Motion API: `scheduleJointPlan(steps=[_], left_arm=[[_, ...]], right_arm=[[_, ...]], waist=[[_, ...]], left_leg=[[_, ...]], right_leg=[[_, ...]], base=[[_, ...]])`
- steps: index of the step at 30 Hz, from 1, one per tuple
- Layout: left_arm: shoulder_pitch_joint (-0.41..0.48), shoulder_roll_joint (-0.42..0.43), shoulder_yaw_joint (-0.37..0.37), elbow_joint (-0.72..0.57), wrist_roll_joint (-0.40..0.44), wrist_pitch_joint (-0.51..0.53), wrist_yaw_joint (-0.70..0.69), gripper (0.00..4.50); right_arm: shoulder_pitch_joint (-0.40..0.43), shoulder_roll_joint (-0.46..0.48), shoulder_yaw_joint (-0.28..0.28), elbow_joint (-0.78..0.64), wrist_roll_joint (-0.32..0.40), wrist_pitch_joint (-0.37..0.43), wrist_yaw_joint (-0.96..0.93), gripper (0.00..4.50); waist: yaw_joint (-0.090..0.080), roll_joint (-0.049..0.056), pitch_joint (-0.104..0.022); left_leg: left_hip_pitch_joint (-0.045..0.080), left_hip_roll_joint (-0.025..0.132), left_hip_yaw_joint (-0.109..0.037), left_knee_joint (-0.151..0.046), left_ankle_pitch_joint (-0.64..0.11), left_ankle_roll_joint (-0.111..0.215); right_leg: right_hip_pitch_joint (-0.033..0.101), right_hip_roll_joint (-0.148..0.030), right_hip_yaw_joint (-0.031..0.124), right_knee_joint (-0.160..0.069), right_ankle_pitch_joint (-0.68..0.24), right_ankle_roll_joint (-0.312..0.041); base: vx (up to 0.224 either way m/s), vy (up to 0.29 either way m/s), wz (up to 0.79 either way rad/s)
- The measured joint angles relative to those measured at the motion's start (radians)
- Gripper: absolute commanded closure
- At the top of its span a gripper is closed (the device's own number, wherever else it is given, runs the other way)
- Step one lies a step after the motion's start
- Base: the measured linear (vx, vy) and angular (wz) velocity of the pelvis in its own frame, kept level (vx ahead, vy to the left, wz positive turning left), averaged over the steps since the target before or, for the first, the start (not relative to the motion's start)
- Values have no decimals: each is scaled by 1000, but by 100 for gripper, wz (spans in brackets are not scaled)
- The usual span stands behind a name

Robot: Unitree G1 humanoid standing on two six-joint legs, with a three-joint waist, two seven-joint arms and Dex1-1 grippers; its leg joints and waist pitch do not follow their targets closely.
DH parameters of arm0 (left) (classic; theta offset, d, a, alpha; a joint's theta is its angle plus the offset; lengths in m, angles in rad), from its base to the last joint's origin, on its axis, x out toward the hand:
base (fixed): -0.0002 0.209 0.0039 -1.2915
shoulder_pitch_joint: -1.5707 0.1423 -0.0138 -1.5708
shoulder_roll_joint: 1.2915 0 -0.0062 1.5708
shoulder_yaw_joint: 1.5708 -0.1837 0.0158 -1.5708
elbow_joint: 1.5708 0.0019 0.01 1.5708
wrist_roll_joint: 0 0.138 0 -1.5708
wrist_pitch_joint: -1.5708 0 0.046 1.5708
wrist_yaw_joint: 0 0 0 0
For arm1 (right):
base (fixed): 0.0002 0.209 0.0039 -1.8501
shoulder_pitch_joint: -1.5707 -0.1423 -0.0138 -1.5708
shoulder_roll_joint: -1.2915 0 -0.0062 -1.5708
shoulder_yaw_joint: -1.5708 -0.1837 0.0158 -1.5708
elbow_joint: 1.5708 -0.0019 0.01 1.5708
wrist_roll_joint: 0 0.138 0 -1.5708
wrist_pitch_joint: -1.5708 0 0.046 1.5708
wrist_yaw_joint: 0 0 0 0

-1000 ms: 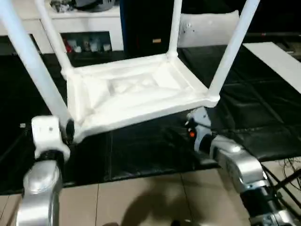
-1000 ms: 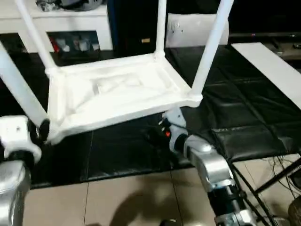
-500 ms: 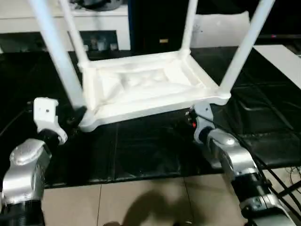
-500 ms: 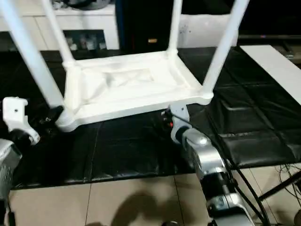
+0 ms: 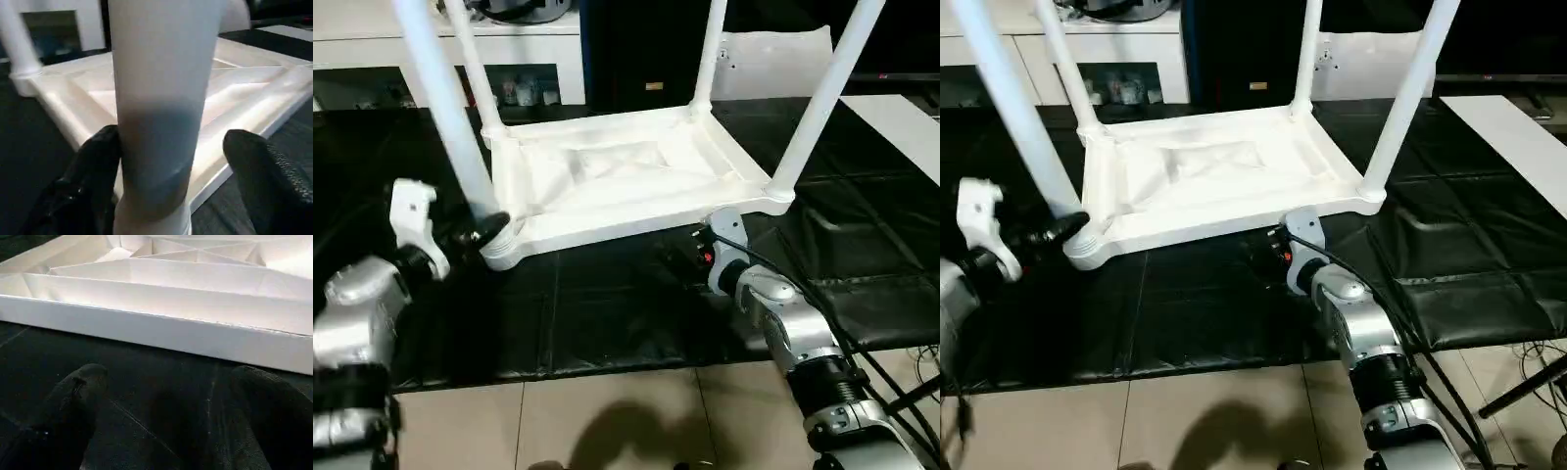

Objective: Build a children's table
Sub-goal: Rotate table base

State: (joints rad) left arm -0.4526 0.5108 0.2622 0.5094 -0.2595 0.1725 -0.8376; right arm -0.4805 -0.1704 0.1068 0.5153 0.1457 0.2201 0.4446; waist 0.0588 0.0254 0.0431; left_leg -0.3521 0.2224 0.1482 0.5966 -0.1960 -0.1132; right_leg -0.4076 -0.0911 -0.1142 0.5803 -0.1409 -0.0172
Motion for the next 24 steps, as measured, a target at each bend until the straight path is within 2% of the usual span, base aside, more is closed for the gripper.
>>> scheduleJointPlan(steps=[6,11,15,19,24], left_arm=[[-79,24,-35,115,2,-31,-94,7],[-81,12,-78,69,-51,39,-250,7],[-47,9,-134,-34,-104,113,-348,7],[66,41,-193,-262,-201,248,-413,7],[160,44,-220,-454,-276,356,-408,7]], right_arm=[[-22,-2,0,26,-7,-16,3,0],[-76,-8,-5,124,-43,-28,-50,0],[-117,-12,-15,205,-65,-35,-81,0],[-151,-16,-13,301,-82,-42,-90,0],[-154,-8,-15,356,-97,-72,-93,0]], waist=[[0,0,0],[5,0,0],[-1,-1,0],[-8,-4,1],[-33,-12,5]], left_leg=[[1,0,2,0,0,0],[1,0,4,-1,0,0],[2,0,7,-1,-1,1],[1,0,16,-1,-2,0],[4,2,18,-1,-1,-1]], right_leg=[[0,0,2,0,1,-2],[0,-1,4,1,1,-2],[-2,-1,6,4,1,-3],[-10,0,14,16,-5,-4],[-13,1,16,22,-7,-4]], base=[[0,0,0],[0,0,0],[0,0,0],[0,0,0],[0,0,0]])
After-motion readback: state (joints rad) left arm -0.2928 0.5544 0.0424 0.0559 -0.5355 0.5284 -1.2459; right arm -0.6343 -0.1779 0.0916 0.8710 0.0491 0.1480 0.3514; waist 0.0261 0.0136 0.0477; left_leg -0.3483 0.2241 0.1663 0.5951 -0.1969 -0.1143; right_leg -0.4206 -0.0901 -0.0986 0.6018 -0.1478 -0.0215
